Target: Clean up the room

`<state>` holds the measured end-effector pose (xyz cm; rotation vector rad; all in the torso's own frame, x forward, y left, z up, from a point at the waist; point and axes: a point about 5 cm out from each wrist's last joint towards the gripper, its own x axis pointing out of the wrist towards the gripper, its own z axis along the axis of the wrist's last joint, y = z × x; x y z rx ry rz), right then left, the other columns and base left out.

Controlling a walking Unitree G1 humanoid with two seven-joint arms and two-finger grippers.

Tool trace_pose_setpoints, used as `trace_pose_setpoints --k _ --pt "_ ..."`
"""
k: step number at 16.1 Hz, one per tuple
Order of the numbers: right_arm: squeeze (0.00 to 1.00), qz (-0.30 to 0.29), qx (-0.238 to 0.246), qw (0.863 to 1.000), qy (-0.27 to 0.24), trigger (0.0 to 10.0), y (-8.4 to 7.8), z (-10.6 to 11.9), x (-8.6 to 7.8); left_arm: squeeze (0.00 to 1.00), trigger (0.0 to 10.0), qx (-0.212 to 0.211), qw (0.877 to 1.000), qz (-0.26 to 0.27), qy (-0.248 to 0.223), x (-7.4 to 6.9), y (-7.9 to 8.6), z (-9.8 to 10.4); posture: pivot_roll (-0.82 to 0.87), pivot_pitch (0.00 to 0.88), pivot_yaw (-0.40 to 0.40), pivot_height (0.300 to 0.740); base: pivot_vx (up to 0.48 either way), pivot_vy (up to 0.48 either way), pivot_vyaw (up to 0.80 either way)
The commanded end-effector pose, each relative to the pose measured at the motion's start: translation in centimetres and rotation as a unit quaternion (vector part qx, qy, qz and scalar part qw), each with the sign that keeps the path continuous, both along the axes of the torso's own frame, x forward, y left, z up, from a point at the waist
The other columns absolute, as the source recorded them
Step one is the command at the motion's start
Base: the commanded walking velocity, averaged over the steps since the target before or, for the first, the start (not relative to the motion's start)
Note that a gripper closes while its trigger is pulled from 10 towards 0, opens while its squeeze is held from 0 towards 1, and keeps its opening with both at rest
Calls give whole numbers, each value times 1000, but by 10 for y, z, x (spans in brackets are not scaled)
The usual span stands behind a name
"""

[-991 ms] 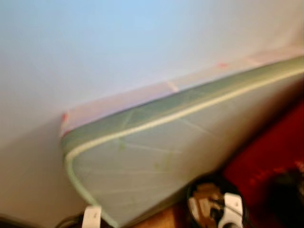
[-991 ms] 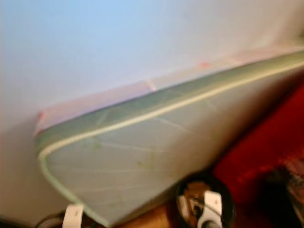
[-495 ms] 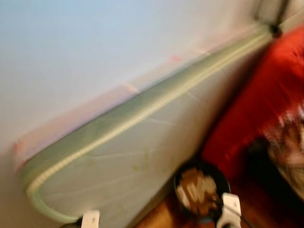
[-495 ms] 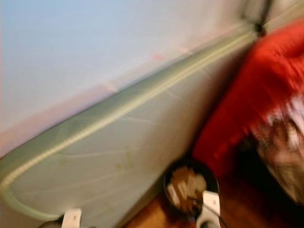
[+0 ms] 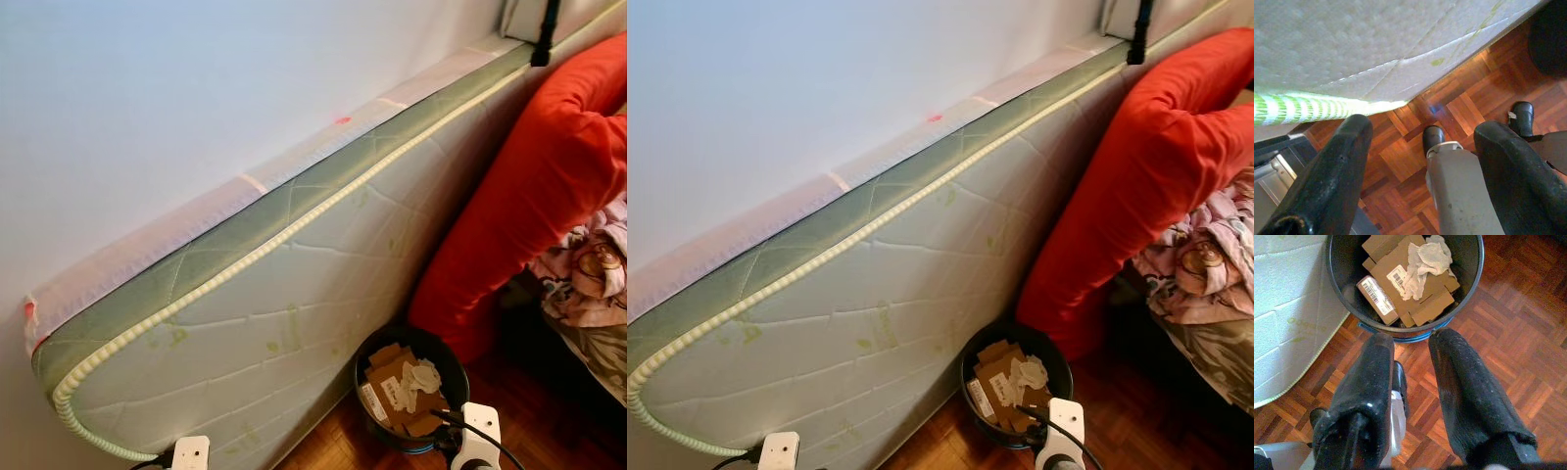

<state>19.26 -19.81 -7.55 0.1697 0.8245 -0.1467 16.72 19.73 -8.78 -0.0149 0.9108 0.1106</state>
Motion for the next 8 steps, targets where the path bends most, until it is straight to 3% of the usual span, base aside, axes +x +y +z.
trace_pose_setpoints --k 1,6,8 --pt "0 -5 44 999 5 10000 -4 -6 -15 0 10000 40 998 -48 -12 33 16 17 -106 0 76 740 0 -292 0" --pt "0 0 39 999 10 10000 -5 -6 -16 0 10000 40 998 -42 -1 22 22 13 -114 0 75 740 0 -272 -703" --pt "0 -3 38 999 4 10000 -6 -6 -17 0 10000 40 998 -45 1 21 20 12 -113 0 76 740 0 -268 -259"
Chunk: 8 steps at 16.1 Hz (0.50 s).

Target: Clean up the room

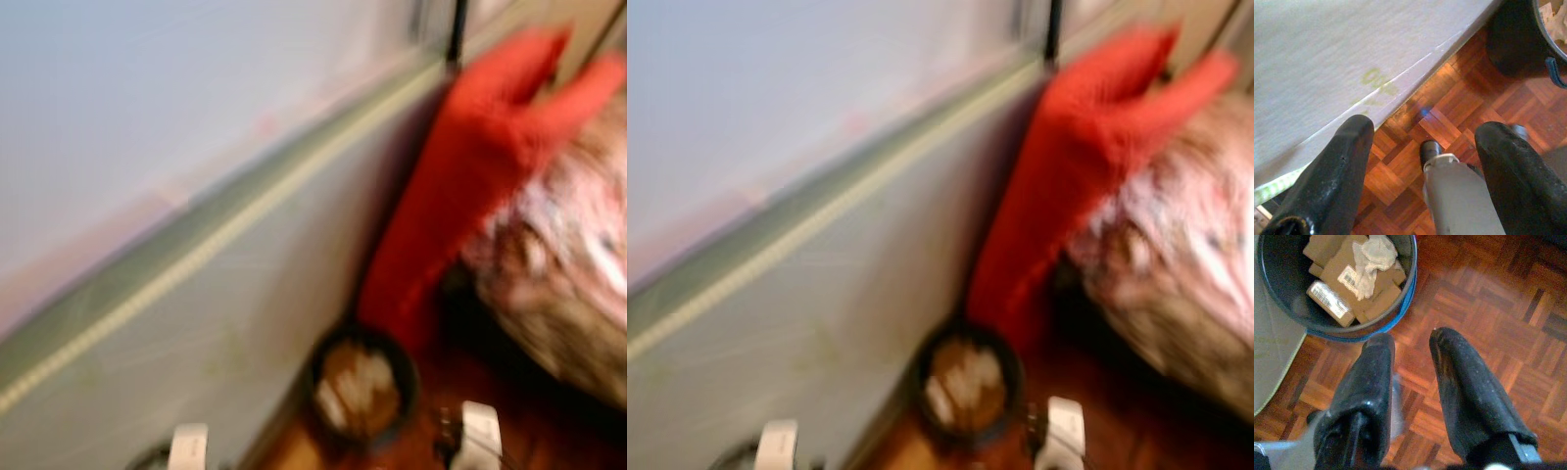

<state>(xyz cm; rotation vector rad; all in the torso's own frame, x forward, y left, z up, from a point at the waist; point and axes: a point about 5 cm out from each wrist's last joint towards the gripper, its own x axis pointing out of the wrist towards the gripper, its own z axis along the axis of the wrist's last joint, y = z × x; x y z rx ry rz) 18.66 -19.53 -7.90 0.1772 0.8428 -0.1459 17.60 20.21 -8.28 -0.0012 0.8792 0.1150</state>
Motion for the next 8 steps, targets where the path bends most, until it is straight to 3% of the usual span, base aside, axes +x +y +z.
trace_pose_setpoints --k 1,8 --pt "0 -6 35 999 -7 10000 -8 -3 -11 0 10000 33 998 -44 18 12 15 7 -114 0 75 740 0 -270 0" --pt "0 -3 35 999 -7 10000 -8 -3 -13 0 10000 33 998 -47 23 11 15 6 -122 0 79 740 0 -313 0"
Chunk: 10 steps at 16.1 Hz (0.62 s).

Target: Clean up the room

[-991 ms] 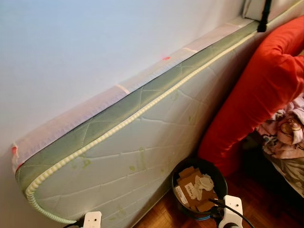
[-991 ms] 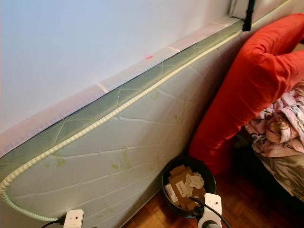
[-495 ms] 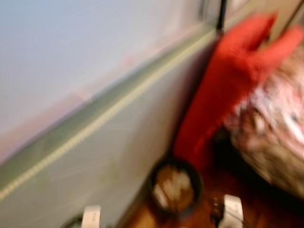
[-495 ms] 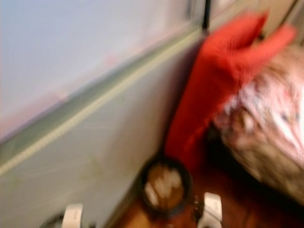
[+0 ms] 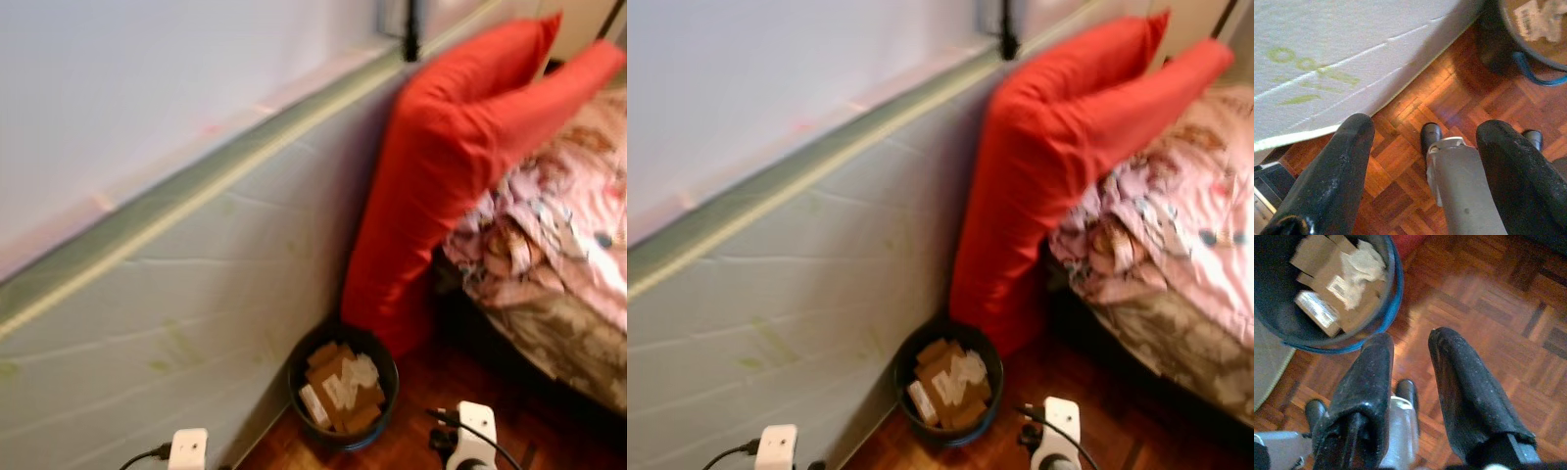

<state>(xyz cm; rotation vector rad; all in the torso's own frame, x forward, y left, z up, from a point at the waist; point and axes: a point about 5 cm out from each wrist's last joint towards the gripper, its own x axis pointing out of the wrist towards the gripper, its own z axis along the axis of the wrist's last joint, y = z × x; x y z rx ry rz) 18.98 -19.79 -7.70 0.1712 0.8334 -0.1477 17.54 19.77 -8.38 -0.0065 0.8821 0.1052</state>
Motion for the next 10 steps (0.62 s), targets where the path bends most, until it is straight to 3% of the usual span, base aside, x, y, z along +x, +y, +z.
trace_pose_setpoints --k 1,10 --pt "0 -3 39 999 -3 10000 -6 -5 -16 0 10000 38 998 -44 21 12 20 7 -122 0 79 740 0 -371 0" --pt "0 -3 37 999 -6 10000 -7 -4 -14 0 10000 36 998 -37 23 9 23 7 -120 0 68 740 0 -359 0"
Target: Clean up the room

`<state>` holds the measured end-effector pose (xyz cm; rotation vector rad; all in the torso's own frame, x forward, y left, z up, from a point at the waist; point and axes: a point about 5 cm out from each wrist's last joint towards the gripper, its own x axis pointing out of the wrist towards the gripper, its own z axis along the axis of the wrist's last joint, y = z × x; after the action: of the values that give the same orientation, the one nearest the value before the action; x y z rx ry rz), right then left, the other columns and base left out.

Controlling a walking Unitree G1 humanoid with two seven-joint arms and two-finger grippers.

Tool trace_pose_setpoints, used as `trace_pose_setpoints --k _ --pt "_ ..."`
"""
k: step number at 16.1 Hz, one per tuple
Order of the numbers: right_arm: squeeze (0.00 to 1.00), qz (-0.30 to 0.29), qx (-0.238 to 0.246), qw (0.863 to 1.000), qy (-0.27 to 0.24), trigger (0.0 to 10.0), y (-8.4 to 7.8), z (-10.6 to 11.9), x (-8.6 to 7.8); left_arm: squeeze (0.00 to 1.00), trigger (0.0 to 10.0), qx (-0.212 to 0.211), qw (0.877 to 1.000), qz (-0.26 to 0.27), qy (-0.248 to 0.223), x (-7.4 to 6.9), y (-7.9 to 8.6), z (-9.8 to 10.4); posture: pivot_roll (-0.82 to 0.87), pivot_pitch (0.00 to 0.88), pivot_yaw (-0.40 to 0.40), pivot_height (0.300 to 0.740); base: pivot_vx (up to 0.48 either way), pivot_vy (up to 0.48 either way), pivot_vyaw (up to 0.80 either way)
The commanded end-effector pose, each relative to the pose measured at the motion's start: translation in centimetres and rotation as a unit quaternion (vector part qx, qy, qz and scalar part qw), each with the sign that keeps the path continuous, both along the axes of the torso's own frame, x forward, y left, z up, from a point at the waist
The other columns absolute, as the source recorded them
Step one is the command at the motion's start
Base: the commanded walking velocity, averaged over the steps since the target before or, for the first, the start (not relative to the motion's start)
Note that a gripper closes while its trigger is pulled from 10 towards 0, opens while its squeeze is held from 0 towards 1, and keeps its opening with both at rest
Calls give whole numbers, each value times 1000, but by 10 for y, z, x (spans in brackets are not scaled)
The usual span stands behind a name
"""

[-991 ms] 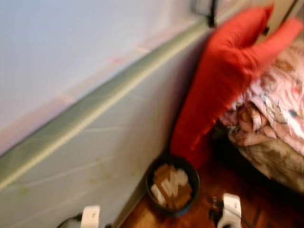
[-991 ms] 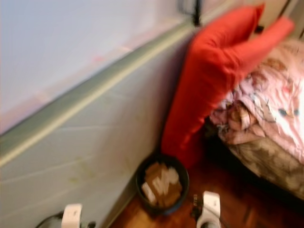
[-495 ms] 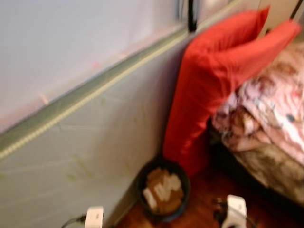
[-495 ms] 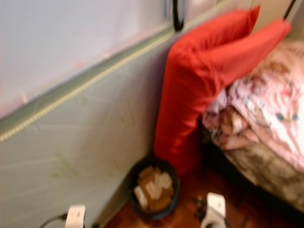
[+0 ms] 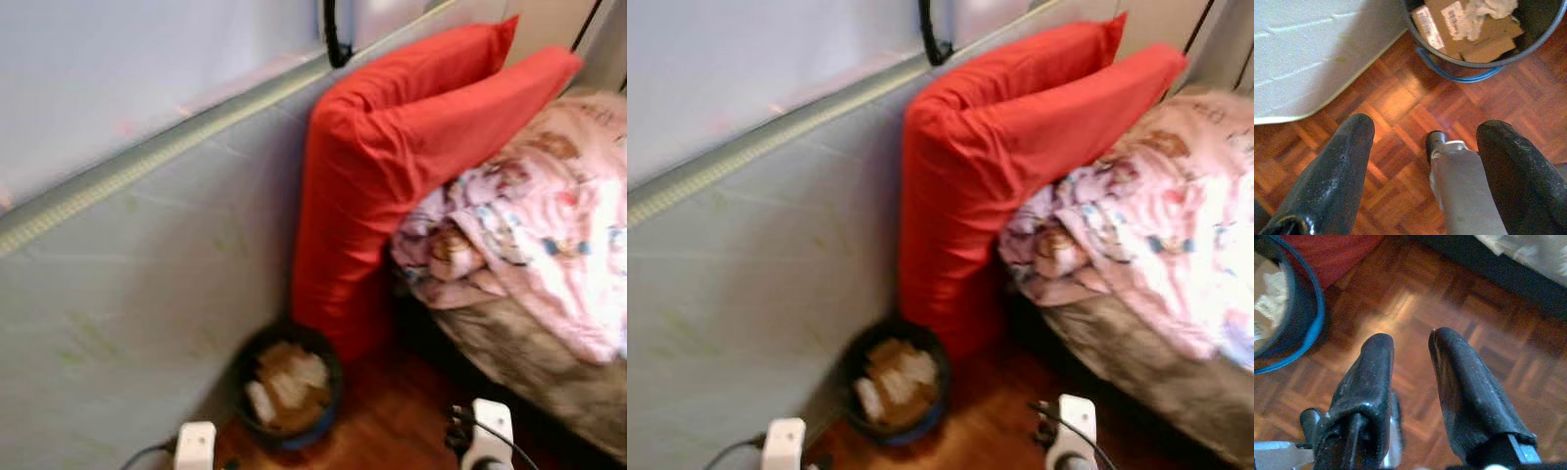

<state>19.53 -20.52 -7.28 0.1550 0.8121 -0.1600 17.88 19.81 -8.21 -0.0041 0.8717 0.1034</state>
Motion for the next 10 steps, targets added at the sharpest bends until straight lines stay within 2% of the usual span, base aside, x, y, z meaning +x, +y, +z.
trace_pose_setpoints --k 1,6,10 --pt "0 -1 46 999 3 10000 0 -8 -19 0 10000 32 999 -32 28 5 22 5 -118 0 63 740 0 -368 0" --pt "0 -2 46 999 1 10000 -2 -7 -17 0 10000 28 999 -28 30 2 20 3 -119 0 59 740 0 -373 0" --pt "0 -1 46 999 0 10000 -1 -7 -17 0 10000 28 998 -23 41 -9 24 -1 -118 0 60 740 0 -372 0"
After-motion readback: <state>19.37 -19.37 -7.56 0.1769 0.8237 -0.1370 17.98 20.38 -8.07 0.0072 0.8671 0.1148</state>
